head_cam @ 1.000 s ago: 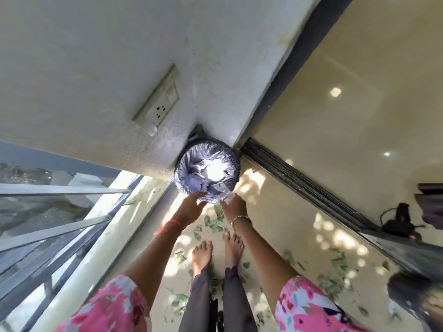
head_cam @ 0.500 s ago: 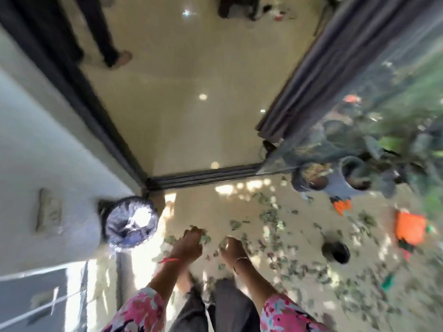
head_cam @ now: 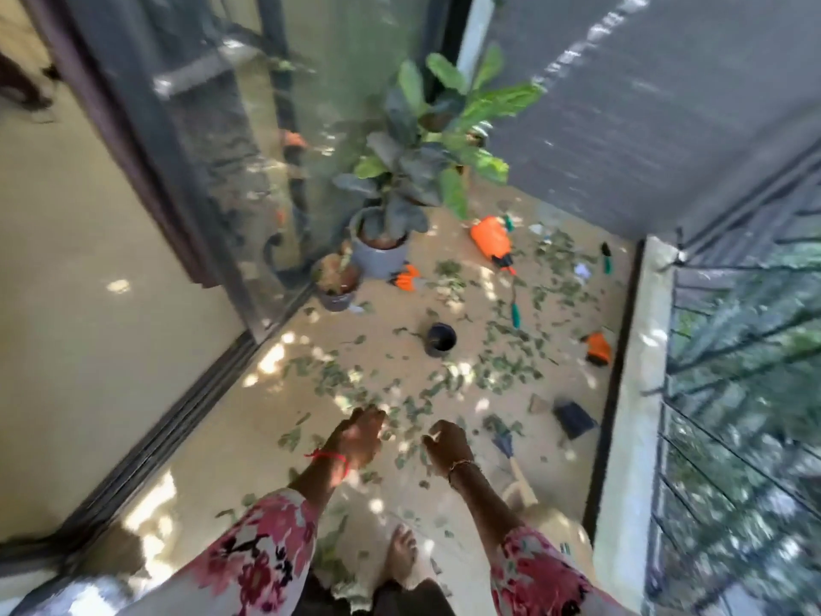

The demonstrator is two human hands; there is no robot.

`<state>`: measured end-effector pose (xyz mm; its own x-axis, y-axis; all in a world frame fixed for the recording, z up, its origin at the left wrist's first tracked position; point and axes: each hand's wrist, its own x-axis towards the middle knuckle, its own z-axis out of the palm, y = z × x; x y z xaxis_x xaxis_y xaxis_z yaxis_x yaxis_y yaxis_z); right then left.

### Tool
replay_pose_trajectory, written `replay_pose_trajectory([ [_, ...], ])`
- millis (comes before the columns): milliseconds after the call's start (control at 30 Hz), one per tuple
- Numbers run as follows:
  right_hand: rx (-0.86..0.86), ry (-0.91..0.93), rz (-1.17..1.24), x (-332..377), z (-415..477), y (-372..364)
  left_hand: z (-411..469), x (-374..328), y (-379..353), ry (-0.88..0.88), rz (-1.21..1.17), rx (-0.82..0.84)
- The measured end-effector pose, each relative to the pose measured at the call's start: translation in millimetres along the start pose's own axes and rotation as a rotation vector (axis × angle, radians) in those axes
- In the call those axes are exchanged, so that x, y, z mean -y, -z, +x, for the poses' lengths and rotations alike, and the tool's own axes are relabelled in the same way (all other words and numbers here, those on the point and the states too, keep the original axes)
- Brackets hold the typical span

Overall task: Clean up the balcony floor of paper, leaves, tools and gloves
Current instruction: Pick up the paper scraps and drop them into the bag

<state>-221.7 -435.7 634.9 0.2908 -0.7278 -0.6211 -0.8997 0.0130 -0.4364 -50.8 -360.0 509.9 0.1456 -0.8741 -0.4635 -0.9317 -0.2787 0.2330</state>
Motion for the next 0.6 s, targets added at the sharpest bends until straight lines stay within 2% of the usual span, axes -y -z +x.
replay_pose_trajectory([
  [67,-0.026,-0.041,0.02,-31.1,-2.5,24.2,16.8,-33.8,6.9,-0.059,-0.045,-0.004],
  [167,-0.072,-0.106,0.049,-71.8,-5.0,54.8,-15.8,-122.3,94.6,-0.193,-0.123,-0.022],
  [200,-0.085,-0.124,0.058,-82.7,-4.8,62.7,-7.1,-137.0,104.4,-0.152,-0.19,0.005],
  [233,-0.092,-0.14,0.069,-91.9,-3.6,66.8,-1.1,-140.8,104.1,-0.187,-0.119,0.022],
  [300,-0.098,-0.19,0.119,-104.9,0.3,76.2,14.7,-152.3,102.7,-0.177,-0.19,0.105],
  [600,-0.12,-0.266,0.148,-106.1,67.7,124.0,108.3,-165.9,128.5,-0.215,-0.145,0.23],
])
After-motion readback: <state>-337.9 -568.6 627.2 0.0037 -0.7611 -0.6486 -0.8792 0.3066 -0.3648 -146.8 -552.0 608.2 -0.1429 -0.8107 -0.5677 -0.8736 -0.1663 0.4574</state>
